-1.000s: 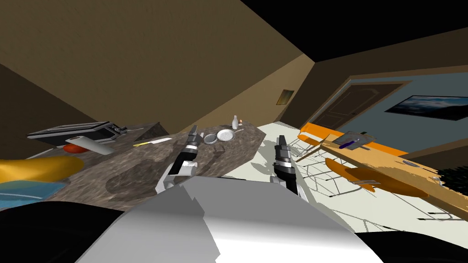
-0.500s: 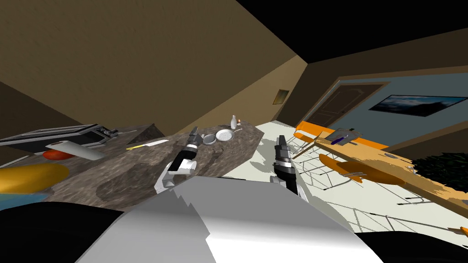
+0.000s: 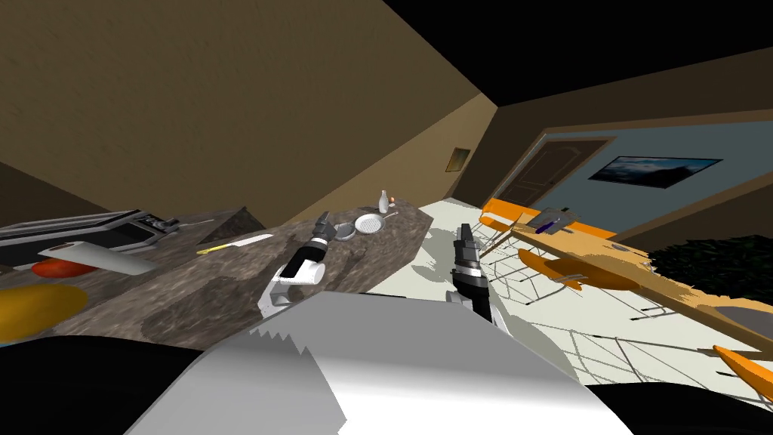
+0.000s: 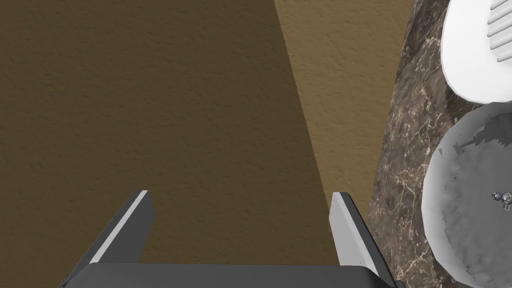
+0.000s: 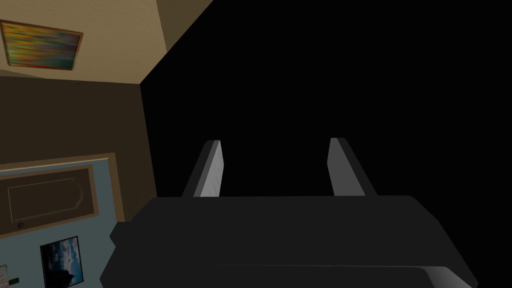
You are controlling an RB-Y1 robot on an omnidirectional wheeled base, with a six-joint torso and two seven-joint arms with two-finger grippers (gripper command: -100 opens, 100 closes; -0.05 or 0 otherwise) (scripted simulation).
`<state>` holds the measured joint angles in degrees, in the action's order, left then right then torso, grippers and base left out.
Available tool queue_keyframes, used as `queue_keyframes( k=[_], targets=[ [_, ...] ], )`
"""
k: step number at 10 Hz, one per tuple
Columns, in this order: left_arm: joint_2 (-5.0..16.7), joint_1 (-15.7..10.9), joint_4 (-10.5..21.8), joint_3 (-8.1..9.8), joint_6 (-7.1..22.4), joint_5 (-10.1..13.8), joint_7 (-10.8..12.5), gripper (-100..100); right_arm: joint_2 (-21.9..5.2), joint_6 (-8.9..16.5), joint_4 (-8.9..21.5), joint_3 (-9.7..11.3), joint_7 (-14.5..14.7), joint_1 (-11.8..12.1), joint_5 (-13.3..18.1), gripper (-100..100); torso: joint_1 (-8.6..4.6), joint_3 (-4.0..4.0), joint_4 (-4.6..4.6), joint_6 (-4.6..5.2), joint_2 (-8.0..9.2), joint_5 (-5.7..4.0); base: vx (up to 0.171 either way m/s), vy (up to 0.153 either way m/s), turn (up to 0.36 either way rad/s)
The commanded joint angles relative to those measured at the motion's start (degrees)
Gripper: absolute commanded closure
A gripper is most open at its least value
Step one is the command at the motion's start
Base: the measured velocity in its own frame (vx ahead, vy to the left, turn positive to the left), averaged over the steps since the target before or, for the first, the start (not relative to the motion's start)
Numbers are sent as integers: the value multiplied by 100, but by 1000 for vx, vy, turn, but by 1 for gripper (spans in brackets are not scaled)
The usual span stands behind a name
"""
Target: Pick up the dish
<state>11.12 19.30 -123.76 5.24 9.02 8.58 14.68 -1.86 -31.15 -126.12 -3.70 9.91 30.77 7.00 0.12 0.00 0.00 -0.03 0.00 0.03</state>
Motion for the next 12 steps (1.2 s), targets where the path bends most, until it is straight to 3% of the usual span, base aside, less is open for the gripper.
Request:
queue_keyframes(
  k=[1, 12],
  targets=[
    [33, -91, 16, 47, 286, 79, 127, -100, 0, 0, 0, 0, 0, 0, 0, 0, 0, 0, 0, 0, 0, 0, -6, 27, -113],
    [218, -490, 275, 230, 1946, 427, 668, -100, 0, 0, 0, 0, 0, 0, 0, 0, 0, 1, 0, 1, 1, 0, -12, 27, -83]
  ],
)
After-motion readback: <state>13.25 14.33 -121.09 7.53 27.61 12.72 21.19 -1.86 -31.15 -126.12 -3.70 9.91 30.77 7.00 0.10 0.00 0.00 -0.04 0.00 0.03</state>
